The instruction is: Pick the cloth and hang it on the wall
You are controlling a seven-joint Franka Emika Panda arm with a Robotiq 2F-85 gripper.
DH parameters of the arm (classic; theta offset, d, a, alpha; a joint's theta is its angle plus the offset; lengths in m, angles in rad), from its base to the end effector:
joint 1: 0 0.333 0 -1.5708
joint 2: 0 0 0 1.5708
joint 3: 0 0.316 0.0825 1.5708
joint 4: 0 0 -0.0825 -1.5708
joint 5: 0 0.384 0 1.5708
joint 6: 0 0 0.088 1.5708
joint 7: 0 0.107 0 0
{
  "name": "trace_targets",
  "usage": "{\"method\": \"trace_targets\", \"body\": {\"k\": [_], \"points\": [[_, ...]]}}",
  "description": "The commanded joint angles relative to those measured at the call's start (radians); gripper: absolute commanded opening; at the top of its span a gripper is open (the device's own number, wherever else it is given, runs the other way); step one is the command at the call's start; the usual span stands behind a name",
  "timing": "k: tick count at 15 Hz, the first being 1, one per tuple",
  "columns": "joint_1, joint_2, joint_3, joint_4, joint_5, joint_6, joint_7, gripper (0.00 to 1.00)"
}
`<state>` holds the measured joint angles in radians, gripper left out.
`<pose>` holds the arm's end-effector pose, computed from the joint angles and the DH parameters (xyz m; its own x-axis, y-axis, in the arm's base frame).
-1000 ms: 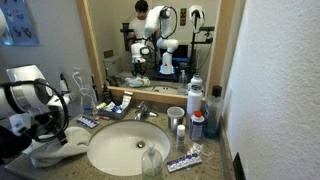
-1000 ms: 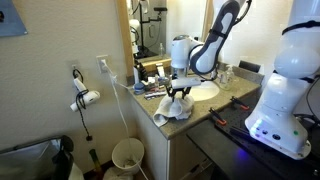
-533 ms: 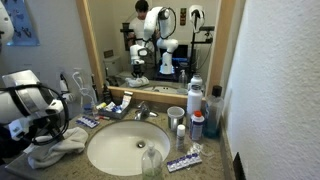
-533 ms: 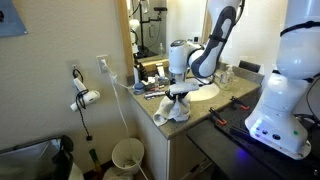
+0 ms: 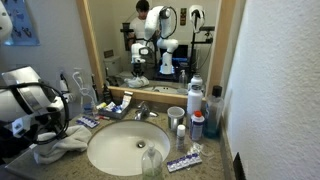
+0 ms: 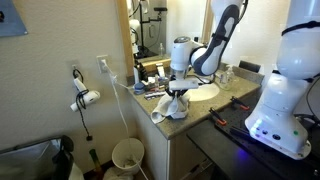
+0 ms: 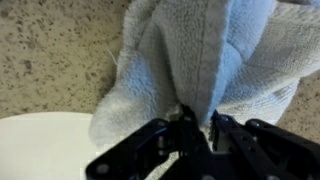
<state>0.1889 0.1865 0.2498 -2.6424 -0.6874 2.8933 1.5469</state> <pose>0.3615 0.2165 0.1872 0.8862 -0.4335 0.1636 -0.4355 -0.8998 -0.0254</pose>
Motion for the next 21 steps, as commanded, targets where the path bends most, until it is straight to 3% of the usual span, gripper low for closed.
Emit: {"method": "trace_targets", "body": {"k": [1,6,8,11,15,16,21], "points": [[0.009,-0.235,-0.031,-0.106,-0.078,-0.001,0.107,0.09],[-0.009,-0.502,-0.032,-0.176,-0.119,-0.034,0.137,0.08],[-0.005,-0.566,-0.048,-0.130,-0.134,-0.104,0.136,0.08],[-0.047,-0.748,-0.063,-0.154,-0.144,-0.201,0.098,0.08],[-0.140,-0.869,-0.086,-0.075,-0.237,-0.320,0.058,0.08],[-0.197,-0.894,-0.058,-0.052,-0.229,-0.327,0.032,0.08],[-0.383,-0.885,-0.063,0.125,-0.422,-0.316,0.008,0.08]]}}
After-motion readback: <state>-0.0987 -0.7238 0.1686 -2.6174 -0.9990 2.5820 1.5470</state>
